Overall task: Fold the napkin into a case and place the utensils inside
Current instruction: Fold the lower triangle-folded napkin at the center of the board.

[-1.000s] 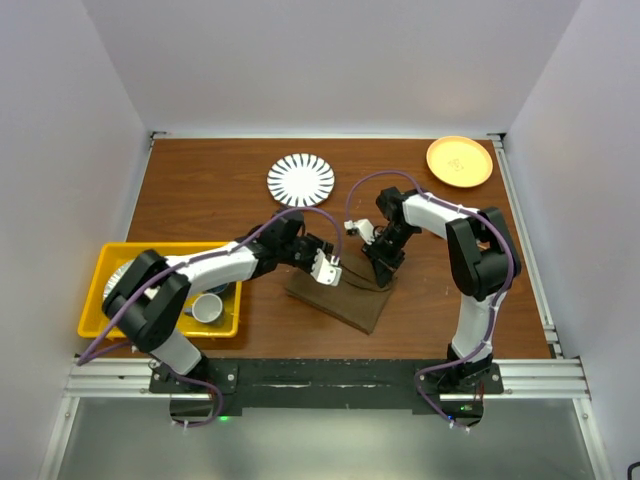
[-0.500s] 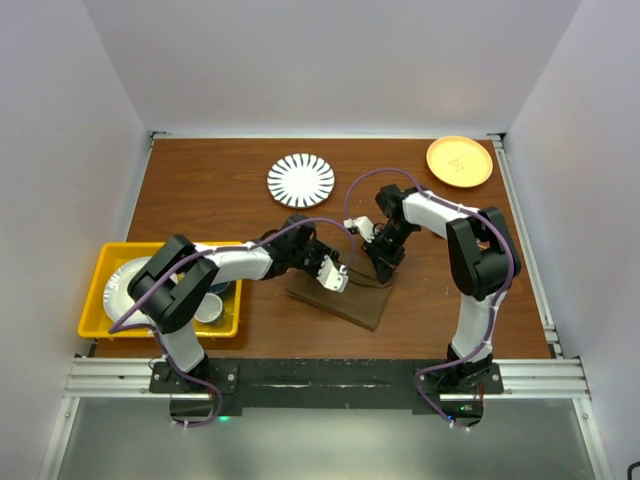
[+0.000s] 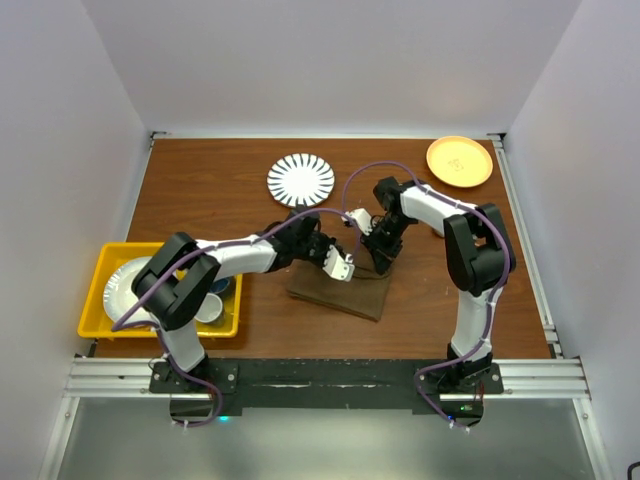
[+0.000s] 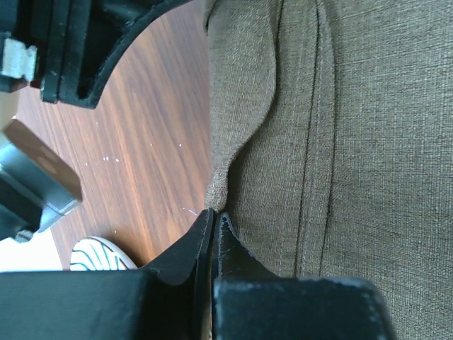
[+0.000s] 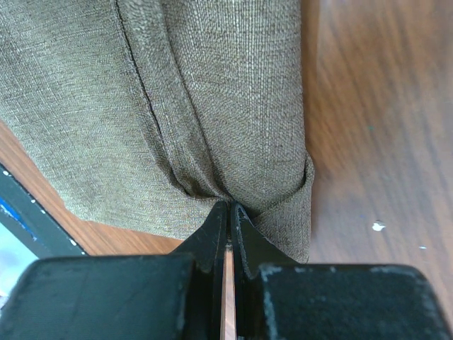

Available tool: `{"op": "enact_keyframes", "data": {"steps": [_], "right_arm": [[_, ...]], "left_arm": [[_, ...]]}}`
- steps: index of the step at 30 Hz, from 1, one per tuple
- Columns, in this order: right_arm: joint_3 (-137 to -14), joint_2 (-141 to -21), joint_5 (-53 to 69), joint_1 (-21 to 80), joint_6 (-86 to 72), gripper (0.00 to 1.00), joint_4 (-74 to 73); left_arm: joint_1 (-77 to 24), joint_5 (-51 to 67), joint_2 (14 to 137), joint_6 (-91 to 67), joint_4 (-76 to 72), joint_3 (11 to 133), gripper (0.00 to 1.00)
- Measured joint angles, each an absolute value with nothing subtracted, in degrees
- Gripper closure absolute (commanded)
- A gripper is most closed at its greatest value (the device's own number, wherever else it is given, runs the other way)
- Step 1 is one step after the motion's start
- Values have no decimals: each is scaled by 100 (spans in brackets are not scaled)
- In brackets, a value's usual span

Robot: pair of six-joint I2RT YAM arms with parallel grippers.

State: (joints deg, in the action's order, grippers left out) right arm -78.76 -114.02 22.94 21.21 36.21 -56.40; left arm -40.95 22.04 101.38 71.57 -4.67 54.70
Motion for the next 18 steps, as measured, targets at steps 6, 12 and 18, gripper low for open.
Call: {"op": "enact_keyframes", "data": {"steps": [6, 12, 18], "right_arm": [[-8007, -11399, 2239, 2082, 3719, 100, -5607], [-8040, -11393, 2244, 2067, 3824, 100, -5642], [-7953, -11369, 2257, 2067, 3889, 98, -5612]], "left_arm": [[-4095, 2217, 10147, 7011, 3, 5596, 100], [-4147, 2252, 9992, 6847, 681, 5603, 100], [-4250, 2211, 9957, 6501, 987, 5603, 100]]}}
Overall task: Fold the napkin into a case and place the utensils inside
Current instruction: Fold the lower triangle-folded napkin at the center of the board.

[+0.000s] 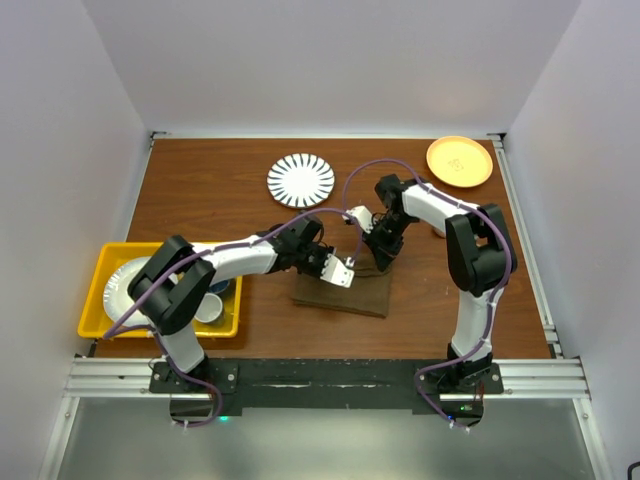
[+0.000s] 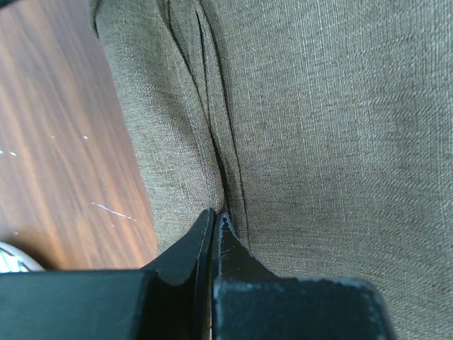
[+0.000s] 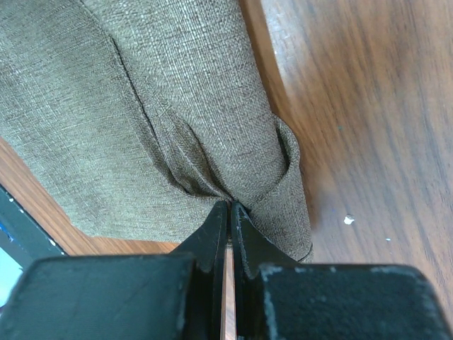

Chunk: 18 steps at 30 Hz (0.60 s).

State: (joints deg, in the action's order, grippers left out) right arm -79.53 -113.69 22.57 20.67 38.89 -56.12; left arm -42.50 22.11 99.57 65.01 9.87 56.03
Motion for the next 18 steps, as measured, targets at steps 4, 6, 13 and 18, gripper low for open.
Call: {"op": "enact_keyframes", "data": {"steps": [4, 6, 13, 18], "right_arm": [[-7959, -11362, 2377, 2040, 3970, 100, -5649], [-7996, -11354, 2495, 2005, 4029, 100, -5721], [-8335, -11080, 2853, 1839, 4322, 100, -6139], [-8287, -10910, 2939, 1826, 4532, 100, -6233]], "left_arm": [[-4257, 2121, 10003, 6202, 998, 5603, 100], [-4254, 2080, 10033, 6080, 989, 5603, 100], [-4239, 2051, 10036, 5815, 963, 5607, 100], [-4213, 2058, 10003, 5758, 1144, 5701, 100]]}}
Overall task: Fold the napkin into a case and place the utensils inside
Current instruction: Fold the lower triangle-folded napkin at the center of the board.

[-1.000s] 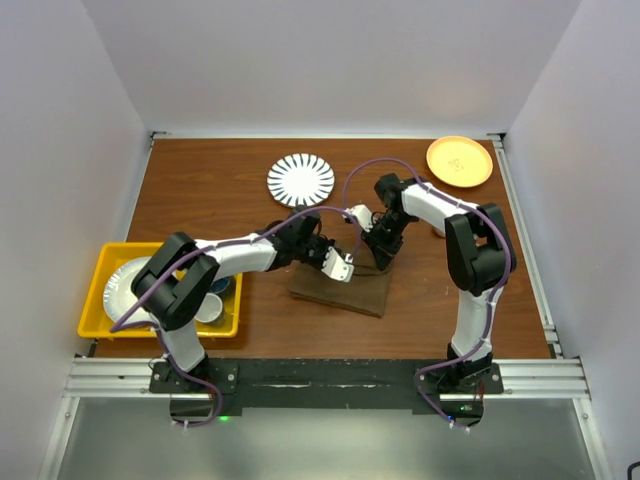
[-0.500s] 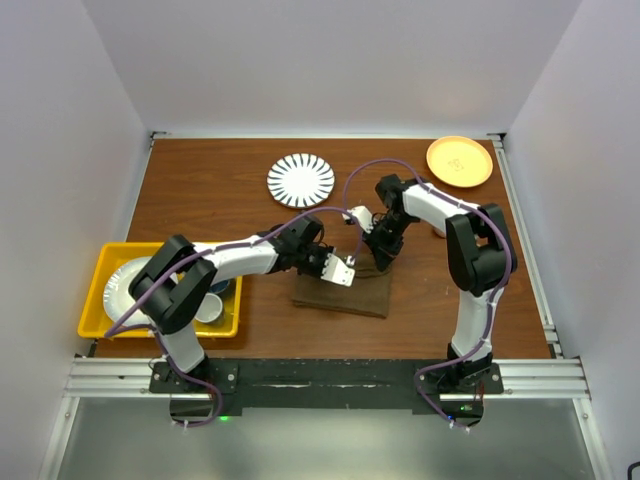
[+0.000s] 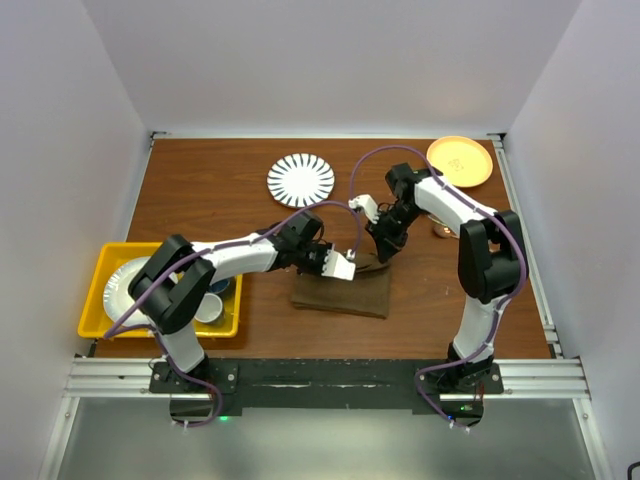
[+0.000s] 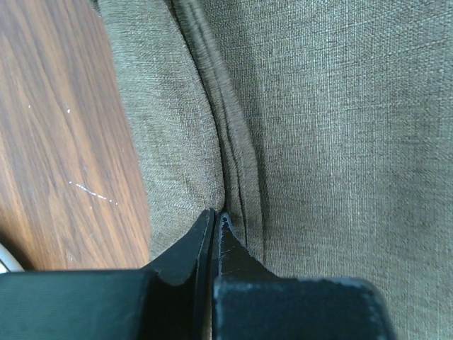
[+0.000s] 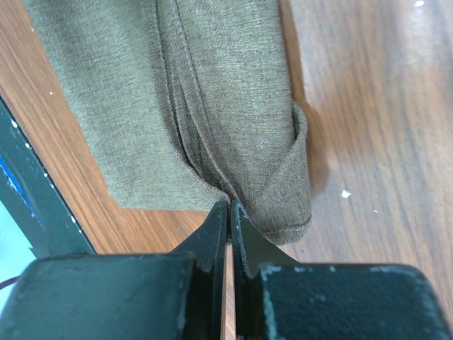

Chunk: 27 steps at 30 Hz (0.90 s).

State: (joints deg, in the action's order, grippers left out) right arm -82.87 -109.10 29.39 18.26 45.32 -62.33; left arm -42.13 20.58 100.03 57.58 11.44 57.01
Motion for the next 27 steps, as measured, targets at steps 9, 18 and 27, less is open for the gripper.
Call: {"op": "enact_keyframes", "data": {"steps": [9, 18, 27], "right_arm": [[-7754, -10910, 2958, 1833, 4587, 95, -6012], [-7780, -10912, 3138, 1804, 4445, 61, -6182], [-8499, -10753, 3747, 1492, 3339, 73, -6141]], "left_arm": [[-4209, 2250, 9929, 5758, 1570, 5811, 100], [-4252, 2231, 10099, 5732, 1481, 5688, 100], [-4285, 2189, 10101, 5642, 1118, 5572, 100]]}}
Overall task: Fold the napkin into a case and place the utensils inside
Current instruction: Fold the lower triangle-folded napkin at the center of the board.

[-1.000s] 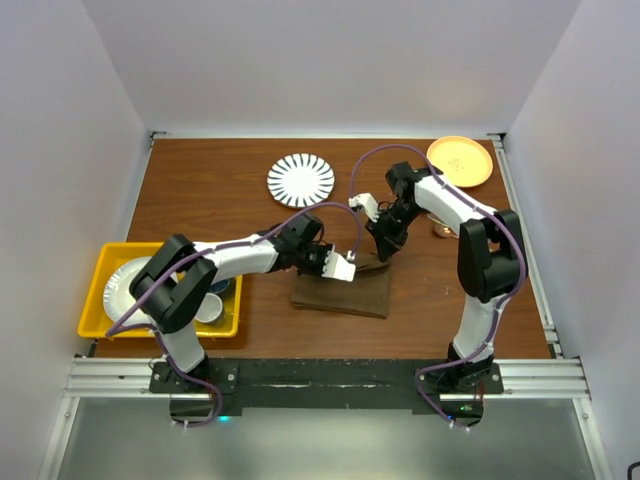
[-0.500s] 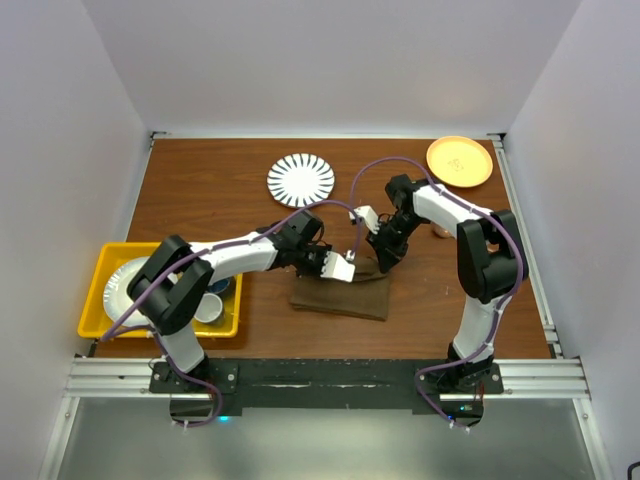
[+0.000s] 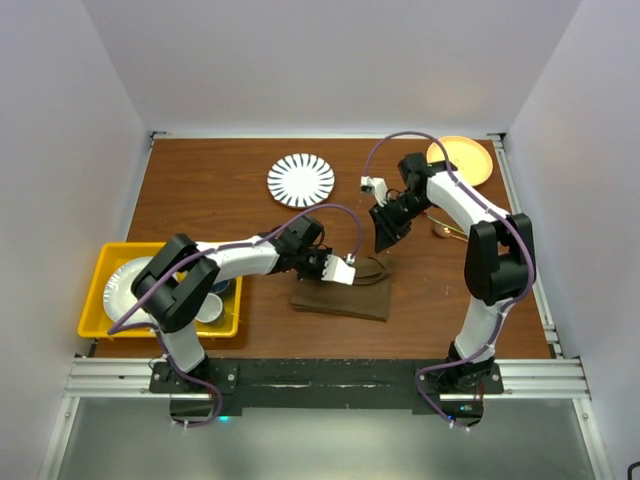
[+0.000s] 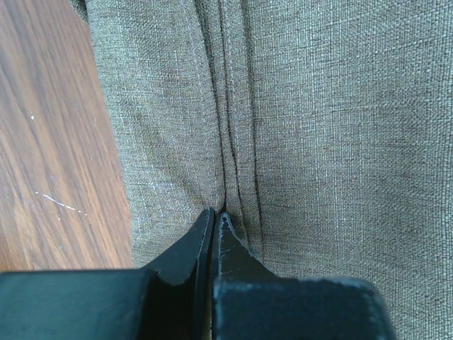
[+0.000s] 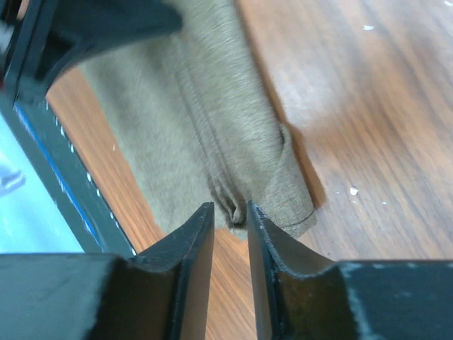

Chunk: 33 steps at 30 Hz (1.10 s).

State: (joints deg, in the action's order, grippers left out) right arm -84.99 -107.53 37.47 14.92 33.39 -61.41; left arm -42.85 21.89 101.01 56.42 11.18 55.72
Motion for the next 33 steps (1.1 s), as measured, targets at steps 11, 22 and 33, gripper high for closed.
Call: {"op": "enact_keyframes", "data": {"steps": [11, 22, 33], "right_arm": [[-7266, -10733, 3000, 1498, 2285, 65, -5308], [-7435, -10239, 2888, 1393, 1925, 53, -5422], [-7358, -10191, 2408, 1125, 1138, 60, -5315]], "left_arm": [[-4289, 2150, 10103, 5448, 1004, 5548, 100], [-4320, 2053, 10114, 5271, 943, 5548, 100], [-4327, 2014, 10116, 5146, 921, 5548, 100]]}}
